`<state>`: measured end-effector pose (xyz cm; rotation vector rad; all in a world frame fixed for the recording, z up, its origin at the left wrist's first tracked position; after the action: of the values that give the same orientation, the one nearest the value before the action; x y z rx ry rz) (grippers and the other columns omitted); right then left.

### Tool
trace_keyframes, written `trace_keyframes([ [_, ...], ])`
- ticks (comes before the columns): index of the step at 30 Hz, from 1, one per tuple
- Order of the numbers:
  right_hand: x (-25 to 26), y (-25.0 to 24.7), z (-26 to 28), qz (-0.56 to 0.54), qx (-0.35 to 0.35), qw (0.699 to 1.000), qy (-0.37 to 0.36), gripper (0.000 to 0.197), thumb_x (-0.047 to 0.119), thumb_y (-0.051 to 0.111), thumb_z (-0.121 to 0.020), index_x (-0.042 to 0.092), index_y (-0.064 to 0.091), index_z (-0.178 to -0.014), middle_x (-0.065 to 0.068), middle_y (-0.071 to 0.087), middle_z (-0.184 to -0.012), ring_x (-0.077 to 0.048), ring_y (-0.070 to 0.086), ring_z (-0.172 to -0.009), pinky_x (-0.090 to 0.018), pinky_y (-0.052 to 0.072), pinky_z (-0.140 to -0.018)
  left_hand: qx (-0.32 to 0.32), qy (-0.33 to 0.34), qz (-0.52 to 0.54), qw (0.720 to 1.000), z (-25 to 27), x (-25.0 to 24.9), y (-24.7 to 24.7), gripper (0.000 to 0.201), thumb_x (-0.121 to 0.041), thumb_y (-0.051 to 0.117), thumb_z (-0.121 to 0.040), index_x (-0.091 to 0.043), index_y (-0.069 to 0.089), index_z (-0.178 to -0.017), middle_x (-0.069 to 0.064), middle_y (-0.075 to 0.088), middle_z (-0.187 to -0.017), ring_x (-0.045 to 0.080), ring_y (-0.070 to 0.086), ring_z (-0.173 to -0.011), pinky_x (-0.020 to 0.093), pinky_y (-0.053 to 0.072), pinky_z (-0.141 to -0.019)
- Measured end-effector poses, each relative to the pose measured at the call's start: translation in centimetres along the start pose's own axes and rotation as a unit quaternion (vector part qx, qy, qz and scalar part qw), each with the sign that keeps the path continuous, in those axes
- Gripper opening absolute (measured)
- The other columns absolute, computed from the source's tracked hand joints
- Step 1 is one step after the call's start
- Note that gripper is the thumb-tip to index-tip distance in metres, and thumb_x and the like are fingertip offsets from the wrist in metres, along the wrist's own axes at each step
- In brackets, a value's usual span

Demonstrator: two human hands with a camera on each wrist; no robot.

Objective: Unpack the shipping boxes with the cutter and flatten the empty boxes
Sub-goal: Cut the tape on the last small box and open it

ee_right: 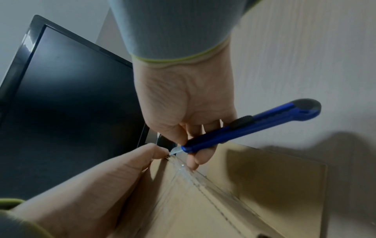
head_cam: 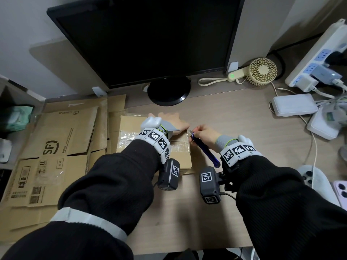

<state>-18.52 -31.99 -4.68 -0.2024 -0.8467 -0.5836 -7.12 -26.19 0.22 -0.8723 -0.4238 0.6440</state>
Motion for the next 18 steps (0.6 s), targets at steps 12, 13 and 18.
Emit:
trace_keyframes([
  [12,0.3,-0.5,0.5,0.078,0.032,0.995,-0.060,0.031,-0.015,0.038,-0.091,0.010,0.043,-0.073,0.001,0.061,-0.050,-0.003,0.053,-0.036,-0.016,0.046,-0.043,0.000,0.001,-0.002,1.000,0.4,0.1,-0.2,0.042,-0.054,0.040,-0.078,-0.030,0.055,-0.109,0.000,0.057,-0.105,0.026,0.044,-0.109,0.049,0.024,-0.089],
  [13,0.2,-0.5,0.5,0.082,0.039,0.994,-0.062,0.032,-0.015,0.039,-0.091,0.010,0.043,-0.072,0.001,0.061,-0.050,-0.003,0.054,-0.037,-0.016,0.045,-0.043,-0.003,0.000,-0.002,1.000,0.4,0.1,-0.3,0.041,-0.055,0.040,-0.079,-0.030,0.056,-0.107,0.000,0.055,-0.101,0.026,0.044,-0.109,0.049,0.024,-0.089],
  [18,0.0,-0.6,1.0,0.087,0.049,0.992,-0.078,0.032,-0.017,0.040,-0.088,0.009,0.045,-0.070,-0.003,0.060,-0.057,-0.002,0.053,-0.038,-0.016,0.043,-0.045,0.001,-0.003,0.003,1.000,0.7,0.0,-0.4,0.039,-0.055,0.041,-0.079,-0.031,0.056,-0.105,-0.002,0.053,-0.097,0.025,0.043,-0.112,0.050,0.024,-0.094],
])
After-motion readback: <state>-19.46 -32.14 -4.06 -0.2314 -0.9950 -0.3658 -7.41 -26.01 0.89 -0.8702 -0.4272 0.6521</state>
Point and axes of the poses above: each hand's wrist, its own z-axis away from the middle knuckle, its own y-axis out of the palm, x = y × z, the point moved 3 cm from there along -z, towards the middle knuckle
